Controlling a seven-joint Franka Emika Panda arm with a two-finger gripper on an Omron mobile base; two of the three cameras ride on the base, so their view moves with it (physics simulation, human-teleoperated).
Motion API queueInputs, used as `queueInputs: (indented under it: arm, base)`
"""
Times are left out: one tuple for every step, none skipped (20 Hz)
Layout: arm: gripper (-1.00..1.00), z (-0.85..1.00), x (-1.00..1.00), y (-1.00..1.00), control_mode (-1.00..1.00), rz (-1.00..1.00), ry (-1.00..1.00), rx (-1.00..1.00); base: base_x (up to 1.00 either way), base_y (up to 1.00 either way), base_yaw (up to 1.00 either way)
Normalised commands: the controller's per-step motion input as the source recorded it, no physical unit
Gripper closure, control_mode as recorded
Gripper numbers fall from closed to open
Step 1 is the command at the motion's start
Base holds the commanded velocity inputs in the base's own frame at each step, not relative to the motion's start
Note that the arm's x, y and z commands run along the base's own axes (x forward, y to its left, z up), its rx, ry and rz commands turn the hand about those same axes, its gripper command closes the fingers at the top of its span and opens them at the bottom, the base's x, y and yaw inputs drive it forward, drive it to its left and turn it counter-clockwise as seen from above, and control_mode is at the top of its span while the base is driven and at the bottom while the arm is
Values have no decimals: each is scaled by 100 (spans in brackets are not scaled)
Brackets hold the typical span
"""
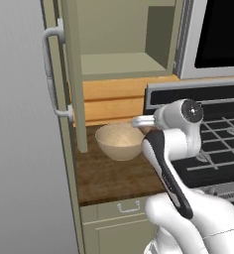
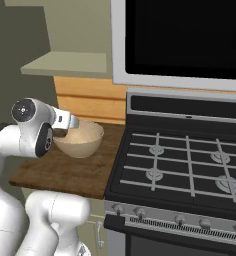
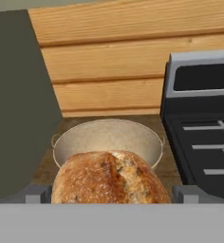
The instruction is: Open the cabinet, pick up the bread from the cabinet and place it in the basket. Then move the basket to the dining counter.
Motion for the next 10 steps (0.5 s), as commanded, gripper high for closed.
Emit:
queueInputs:
  arm:
    - [100,-39,52,0,-100,0,11,8]
    - [100,-38,54,0,-100,0,11,8]
    - [100,-37,55,0,-100,0,13,7]
    - [100,-36,56,0,-100,0,17,5]
    - [100,-39,49,3,-100,0,20,0]
    - [100,-44,30,12,-100,0,19,0]
    - [100,-44,34,16,-100,0,19,0]
    - [100,-36,41,18,-100,0,25,0]
    - [100,-33,54,19,-100,0,22,0]
    - [100,-29,56,21,-100,0,20,0]
  base:
    - [0,0,0]
    - [0,0,0]
    - [0,0,0]
    - [0,0,0]
    - [0,0,0]
    - [0,0,0]
    - [0,0,0]
    - [0,0,0]
    - [0,0,0]
    - [0,0,0]
